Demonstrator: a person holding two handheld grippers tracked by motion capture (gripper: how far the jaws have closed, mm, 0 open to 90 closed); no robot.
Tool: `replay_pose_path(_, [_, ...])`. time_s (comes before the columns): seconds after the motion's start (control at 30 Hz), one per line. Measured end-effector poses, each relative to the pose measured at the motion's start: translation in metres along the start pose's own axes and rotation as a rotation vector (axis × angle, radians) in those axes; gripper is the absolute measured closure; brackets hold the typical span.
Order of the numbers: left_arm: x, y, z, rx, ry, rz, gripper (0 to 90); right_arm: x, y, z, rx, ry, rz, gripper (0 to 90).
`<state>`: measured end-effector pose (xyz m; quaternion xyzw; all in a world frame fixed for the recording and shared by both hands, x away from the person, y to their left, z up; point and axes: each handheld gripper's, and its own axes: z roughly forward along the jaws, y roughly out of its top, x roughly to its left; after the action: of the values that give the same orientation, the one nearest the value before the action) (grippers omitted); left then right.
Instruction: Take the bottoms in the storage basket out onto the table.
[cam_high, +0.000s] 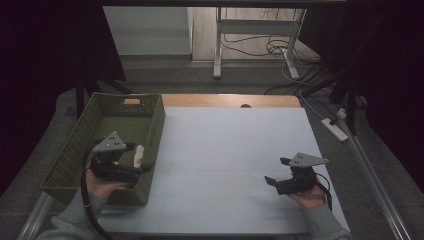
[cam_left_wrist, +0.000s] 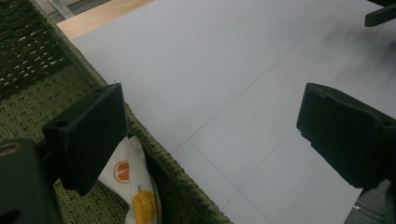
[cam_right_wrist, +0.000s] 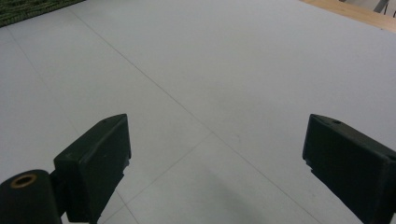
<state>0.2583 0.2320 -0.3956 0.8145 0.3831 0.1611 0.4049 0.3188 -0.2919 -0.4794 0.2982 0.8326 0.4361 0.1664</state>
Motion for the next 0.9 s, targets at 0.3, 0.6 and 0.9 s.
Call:
replay_pose_path(0.3, [0.011, 0.004, 0.004, 0.016, 0.008, -0.007, 8.8, 0.000, -0.001, 0.001, 0.019, -0.004, -0.011, 8.1])
replay_pose_path(0.6, [0.021, 0.006, 0.006, 0.023, 0.003, -0.020, 9.2, -0.001, -0.001, 0.002, 0.020, -0.008, -0.005, 8.1])
replay_pose_path(0.9, [0.029, 0.011, 0.005, 0.040, 0.005, -0.018, 9.9, 0.001, -0.002, 0.003, 0.038, -0.008, -0.019, 8.0])
